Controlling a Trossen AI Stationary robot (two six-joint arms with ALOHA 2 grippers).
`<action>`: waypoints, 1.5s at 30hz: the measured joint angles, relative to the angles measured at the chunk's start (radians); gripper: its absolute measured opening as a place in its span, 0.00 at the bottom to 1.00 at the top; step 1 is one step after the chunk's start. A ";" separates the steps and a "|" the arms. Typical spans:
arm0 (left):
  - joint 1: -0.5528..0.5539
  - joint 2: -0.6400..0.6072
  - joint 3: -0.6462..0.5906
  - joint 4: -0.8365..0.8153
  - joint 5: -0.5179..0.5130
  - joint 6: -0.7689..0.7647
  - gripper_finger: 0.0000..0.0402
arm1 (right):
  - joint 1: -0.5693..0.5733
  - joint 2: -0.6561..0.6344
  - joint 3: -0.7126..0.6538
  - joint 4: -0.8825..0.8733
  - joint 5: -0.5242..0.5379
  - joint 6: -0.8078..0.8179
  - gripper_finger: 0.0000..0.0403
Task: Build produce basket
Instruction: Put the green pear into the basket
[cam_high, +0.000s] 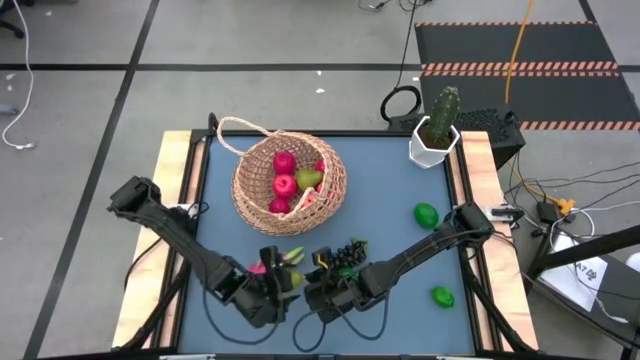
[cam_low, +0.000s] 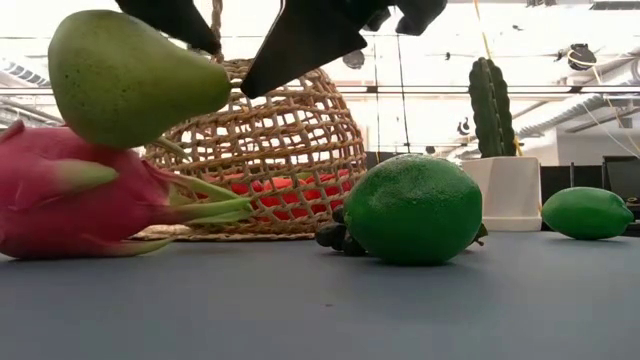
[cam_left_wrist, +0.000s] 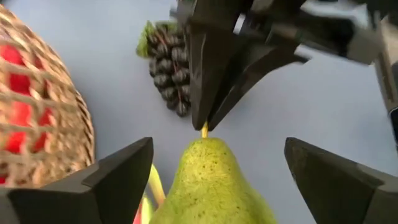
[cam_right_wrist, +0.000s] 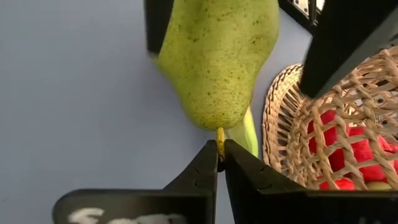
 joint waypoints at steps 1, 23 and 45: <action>0.007 0.009 0.000 0.000 0.013 -0.006 0.91 | 0.001 0.000 0.000 0.001 0.000 -0.005 0.03; 0.093 0.065 0.000 -0.066 0.183 -0.093 0.78 | 0.007 0.000 0.000 0.043 0.010 -0.039 0.03; 0.093 0.065 0.000 -0.043 0.205 -0.077 0.58 | 0.026 0.000 0.000 0.091 0.051 -0.097 0.03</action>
